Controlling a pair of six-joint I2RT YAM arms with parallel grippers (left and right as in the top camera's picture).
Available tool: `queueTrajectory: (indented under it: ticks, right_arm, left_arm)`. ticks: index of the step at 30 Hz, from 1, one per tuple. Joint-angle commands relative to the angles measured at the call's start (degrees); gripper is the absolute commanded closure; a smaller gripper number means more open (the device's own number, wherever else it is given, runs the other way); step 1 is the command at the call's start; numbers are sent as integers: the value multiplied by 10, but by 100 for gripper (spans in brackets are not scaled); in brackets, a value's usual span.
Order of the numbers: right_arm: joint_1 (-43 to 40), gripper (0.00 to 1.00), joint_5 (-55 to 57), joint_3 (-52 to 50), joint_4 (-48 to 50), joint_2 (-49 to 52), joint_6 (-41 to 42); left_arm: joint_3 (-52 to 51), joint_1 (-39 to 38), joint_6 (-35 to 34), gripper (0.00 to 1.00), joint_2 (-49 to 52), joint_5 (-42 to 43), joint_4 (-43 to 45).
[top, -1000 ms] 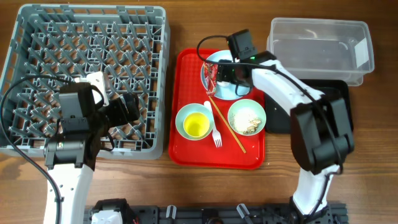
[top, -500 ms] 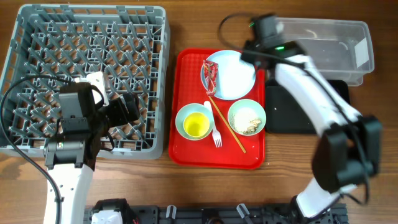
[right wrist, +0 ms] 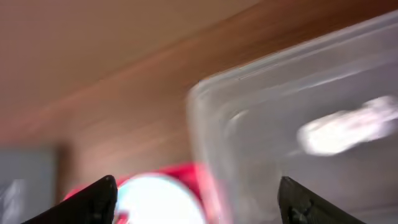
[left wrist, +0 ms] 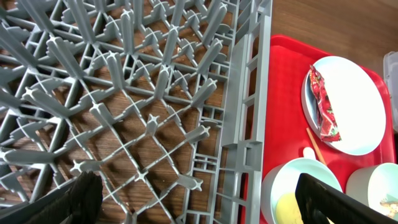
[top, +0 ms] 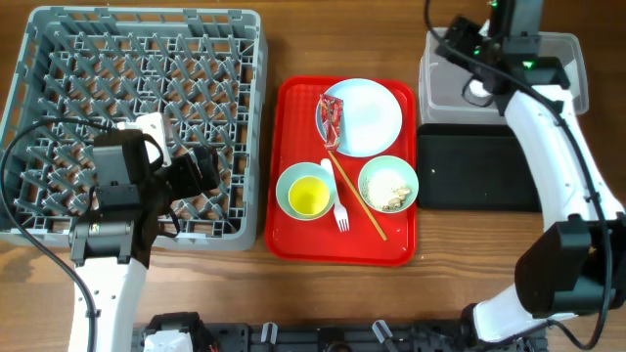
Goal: Sort waste into correct bins and load items into the dishwasher rack
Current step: 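Carry the red wrapper with the right gripper into the clear bin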
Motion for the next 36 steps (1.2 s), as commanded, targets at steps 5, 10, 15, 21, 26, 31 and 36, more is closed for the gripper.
queueTrajectory:
  ticks: [5, 10, 15, 21, 26, 31, 36]
  right_arm:
    - [156, 17, -68, -17, -29, 36, -6]
    - [222, 17, -68, -17, -37, 106, 34]
    - [240, 24, -66, -17, -43, 167, 69]
    - [240, 43, -62, -17, -51, 212, 84]
    - [240, 57, -62, -17, -49, 212, 88]
    - [240, 68, -63, -17, -49, 212, 88]
    - [240, 83, -63, -17, -49, 212, 88]
  left_arm:
    - [12, 5, -1, 0, 1, -1, 2]
    - [12, 5, -2, 0, 1, -1, 2]
    - [12, 5, -2, 0, 1, -1, 2]
    - [12, 5, -2, 0, 1, -1, 2]
    - [12, 5, -2, 0, 1, -1, 2]
    - [12, 5, -1, 0, 1, -1, 2]
    - [12, 5, -2, 0, 1, -1, 2]
